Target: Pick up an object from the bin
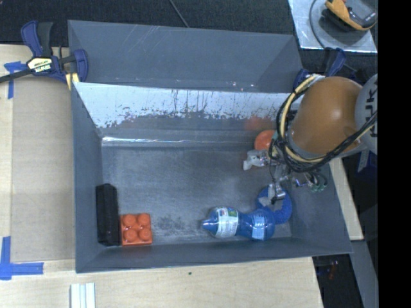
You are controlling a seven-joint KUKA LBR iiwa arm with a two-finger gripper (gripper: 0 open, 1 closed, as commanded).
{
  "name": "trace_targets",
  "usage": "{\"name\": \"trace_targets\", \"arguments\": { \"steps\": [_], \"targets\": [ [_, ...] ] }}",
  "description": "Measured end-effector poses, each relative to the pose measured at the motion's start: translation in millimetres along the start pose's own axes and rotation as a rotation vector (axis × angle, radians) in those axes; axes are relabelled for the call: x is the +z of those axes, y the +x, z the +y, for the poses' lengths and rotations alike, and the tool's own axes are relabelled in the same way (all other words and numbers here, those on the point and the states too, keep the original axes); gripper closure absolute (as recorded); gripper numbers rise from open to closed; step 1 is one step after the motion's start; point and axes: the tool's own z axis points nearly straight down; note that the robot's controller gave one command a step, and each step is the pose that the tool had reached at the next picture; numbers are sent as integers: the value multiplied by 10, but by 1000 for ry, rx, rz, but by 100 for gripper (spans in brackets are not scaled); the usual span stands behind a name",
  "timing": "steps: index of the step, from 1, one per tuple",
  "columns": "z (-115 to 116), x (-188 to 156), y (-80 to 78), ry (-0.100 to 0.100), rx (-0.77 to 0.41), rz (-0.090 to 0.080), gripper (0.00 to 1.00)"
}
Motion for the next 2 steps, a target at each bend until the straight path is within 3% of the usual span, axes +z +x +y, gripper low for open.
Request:
{"name": "trace_targets", "arguments": {
  "steps": [1, 2],
  "targets": [
    [-116, 249, -110, -1, 277, -4, 0],
    [-290, 336, 166, 2, 294, -5, 0]
  ]
}}
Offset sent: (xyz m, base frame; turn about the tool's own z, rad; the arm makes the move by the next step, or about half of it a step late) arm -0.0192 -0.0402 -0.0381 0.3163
